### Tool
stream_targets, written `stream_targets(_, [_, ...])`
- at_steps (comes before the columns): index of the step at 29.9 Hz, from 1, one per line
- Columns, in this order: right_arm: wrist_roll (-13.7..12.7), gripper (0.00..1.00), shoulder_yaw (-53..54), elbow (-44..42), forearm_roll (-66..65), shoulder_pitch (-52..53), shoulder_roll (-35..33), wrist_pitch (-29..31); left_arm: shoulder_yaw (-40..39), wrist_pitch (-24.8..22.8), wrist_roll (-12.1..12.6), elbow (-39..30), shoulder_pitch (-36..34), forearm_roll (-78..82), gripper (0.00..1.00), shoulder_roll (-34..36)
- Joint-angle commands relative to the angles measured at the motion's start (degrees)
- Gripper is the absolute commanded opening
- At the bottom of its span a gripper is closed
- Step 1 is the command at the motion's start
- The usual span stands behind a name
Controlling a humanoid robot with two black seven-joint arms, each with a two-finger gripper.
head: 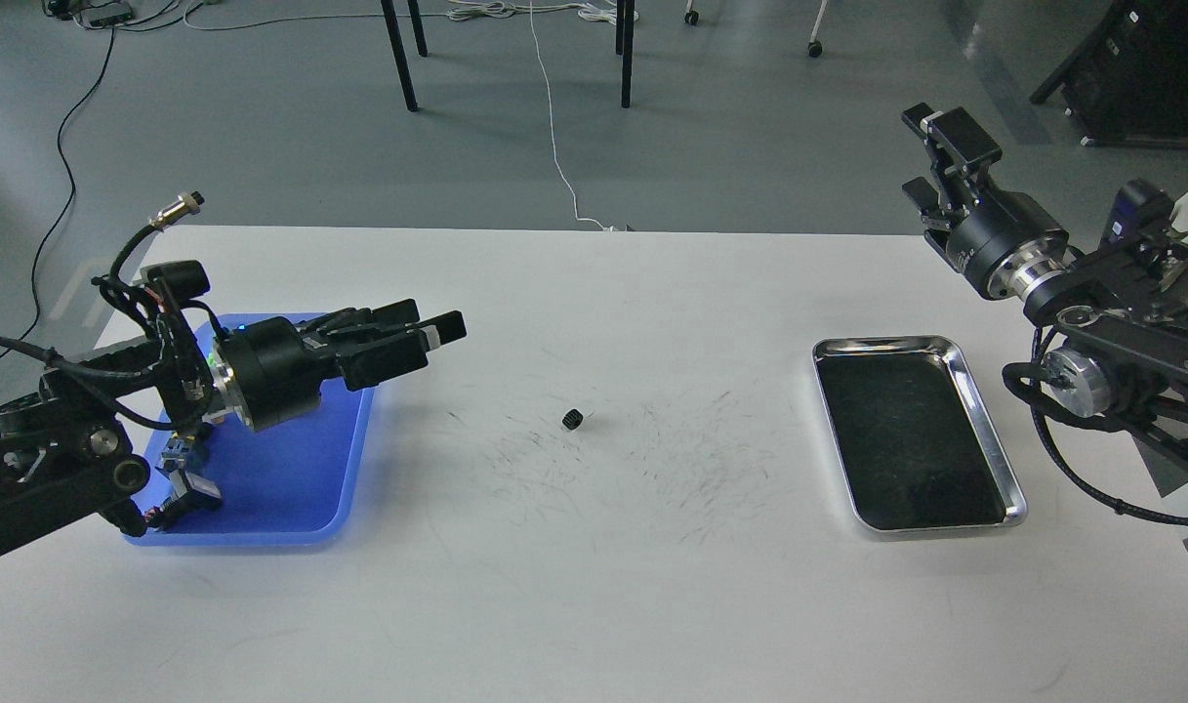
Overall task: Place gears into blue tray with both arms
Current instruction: 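Swing the left gripper out toward the black part on the table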
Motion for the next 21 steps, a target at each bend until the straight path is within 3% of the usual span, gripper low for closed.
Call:
stream_targets(1, [-2.02, 0.97, 0.22, -0.06, 3.33, -0.62, -0.47, -0.05, 0.19, -0.03, 0.0, 1.29, 0.17, 2.41, 0.98, -2.24])
stream_targets(11, [-8.26, 0.98, 4.7, -0.06, 17.4, -2.91, -1.09, 3.9, 1.07, 0.05, 0.0, 8.58, -0.27, 15.07, 0.98, -10.59])
stream_targets(21, [-8.61, 0.98, 6.98, -0.15, 18.28, -4.22, -1.09, 3.9, 2.74, 1.37, 0.0, 18.33, -0.8, 25.36, 0.98, -19.81])
